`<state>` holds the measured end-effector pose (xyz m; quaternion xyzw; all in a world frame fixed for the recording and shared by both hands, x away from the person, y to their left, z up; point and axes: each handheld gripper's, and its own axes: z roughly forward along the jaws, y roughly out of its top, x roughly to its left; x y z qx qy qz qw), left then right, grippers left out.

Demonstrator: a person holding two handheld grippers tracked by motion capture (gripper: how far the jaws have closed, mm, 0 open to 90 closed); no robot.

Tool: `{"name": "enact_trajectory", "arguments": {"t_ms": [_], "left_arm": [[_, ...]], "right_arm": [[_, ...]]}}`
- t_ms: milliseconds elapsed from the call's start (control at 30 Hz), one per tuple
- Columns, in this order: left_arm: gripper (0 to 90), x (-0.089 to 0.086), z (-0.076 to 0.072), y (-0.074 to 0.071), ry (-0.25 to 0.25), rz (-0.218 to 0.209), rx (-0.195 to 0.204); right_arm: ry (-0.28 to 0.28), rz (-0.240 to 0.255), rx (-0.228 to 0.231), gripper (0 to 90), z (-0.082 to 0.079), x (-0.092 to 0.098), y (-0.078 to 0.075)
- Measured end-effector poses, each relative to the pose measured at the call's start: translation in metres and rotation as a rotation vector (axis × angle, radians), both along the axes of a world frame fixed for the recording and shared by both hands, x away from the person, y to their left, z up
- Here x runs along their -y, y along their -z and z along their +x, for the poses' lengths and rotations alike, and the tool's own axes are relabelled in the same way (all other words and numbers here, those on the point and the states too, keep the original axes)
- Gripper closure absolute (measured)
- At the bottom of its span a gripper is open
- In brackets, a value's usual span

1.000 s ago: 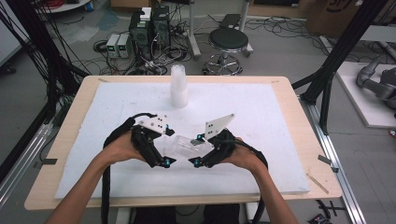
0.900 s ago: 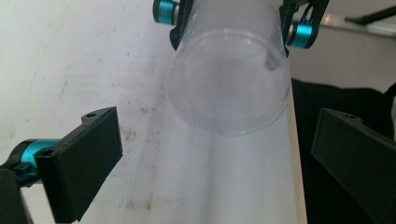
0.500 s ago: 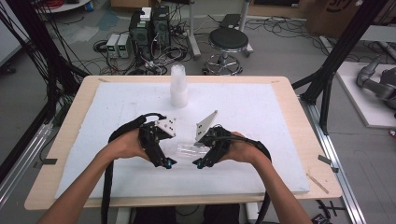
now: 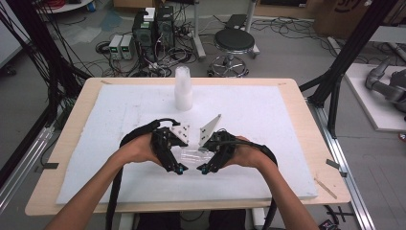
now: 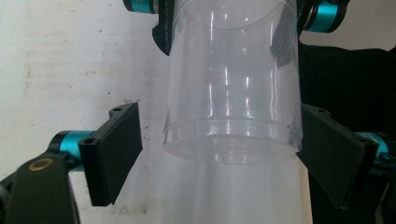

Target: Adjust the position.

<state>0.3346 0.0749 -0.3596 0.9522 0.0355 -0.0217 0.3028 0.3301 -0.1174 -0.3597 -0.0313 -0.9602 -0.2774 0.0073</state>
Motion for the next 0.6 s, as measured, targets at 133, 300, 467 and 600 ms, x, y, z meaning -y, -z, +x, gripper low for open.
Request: {"name": "enact_trajectory", "arguments": {"t_ms": [133, 300, 467, 600], "left_arm": [[23.5, 0.0024, 0.0005, -0.0011, 0.024, 0.033, 0.010], [34.5, 0.0044, -0.0007, -0.0003, 0.037, 0.046, 0.004], [41.2, 0.0050, -0.0006, -0.0001, 0.048, 0.056, 0.009], [41.4, 0.0050, -0.0010, 0.0004, 0.043, 0.051, 0.007]], "right_arm": [[-0.005, -0.003, -0.004, 34.4, -0.0008, -0.0007, 0.0005], [-0.010, -0.007, 0.002, 34.4, -0.0004, -0.0017, 0.0015], [-0.010, -0.013, 0.007, 34.8, 0.0001, -0.0022, 0.0021], [-0.009, -0.014, 0.009, 34.0, 0.0002, -0.0026, 0.0027]]}}
